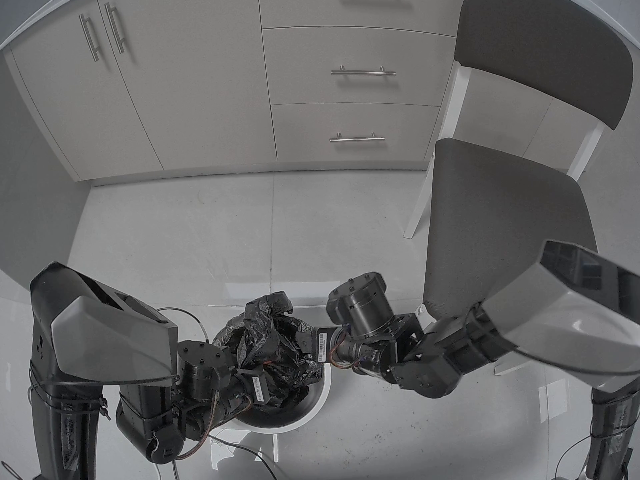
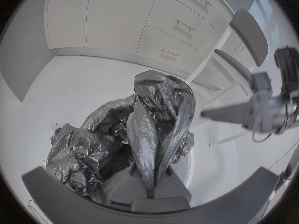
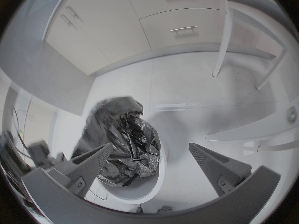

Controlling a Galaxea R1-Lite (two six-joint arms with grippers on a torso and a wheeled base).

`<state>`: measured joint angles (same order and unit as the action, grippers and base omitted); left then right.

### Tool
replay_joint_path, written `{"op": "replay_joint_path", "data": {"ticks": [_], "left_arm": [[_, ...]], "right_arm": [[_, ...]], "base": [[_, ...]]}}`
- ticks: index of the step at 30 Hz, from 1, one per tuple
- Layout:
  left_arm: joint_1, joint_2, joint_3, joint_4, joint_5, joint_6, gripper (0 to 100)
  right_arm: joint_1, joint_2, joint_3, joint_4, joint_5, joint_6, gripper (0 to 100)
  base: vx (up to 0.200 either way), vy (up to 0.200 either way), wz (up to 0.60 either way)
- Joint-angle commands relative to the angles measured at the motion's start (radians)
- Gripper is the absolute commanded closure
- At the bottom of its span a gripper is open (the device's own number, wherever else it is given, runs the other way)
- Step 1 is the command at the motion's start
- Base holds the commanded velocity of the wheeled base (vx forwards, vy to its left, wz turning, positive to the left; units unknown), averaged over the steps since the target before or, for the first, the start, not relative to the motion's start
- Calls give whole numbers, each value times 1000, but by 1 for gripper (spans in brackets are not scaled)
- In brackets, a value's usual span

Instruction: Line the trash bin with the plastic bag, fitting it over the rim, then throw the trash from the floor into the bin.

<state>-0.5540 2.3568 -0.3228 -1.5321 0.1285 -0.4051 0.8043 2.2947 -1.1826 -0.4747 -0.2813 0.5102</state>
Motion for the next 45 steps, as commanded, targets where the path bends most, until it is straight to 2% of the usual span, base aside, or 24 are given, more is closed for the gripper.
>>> {"op": "replay_joint_path", "data": {"ticks": [1, 3, 10, 22, 29, 36, 45], "left_arm": [[-52, 18, 33, 0, 45, 0, 100], [-83, 16, 53, 0, 69, 0, 100], [-185, -8, 99, -2, 76, -9, 100], [-268, 65, 44, 0, 68, 6, 100], [-279, 88, 4, 0, 66, 23, 100], [-279, 108, 4, -2, 68, 14, 100], [-277, 105, 1, -2, 66, 12, 100]], "right_arm": [[-14, -119, 15, 8, 7, 16, 0], [-7, -116, -3, 7, 7, 17, 0], [10, -109, -15, 7, 7, 16, 0], [38, -106, -15, 21, 10, 4, 0], [82, -100, -3, 42, 48, -2, 0], [138, -52, -23, 99, 54, -7, 0], [144, 14, -74, 102, 62, -7, 0]], "base": [[0, 0, 0], [0, 0, 0], [0, 0, 0], [0, 0, 0], [0, 0, 0], [0, 0, 0], [0, 0, 0]]}}
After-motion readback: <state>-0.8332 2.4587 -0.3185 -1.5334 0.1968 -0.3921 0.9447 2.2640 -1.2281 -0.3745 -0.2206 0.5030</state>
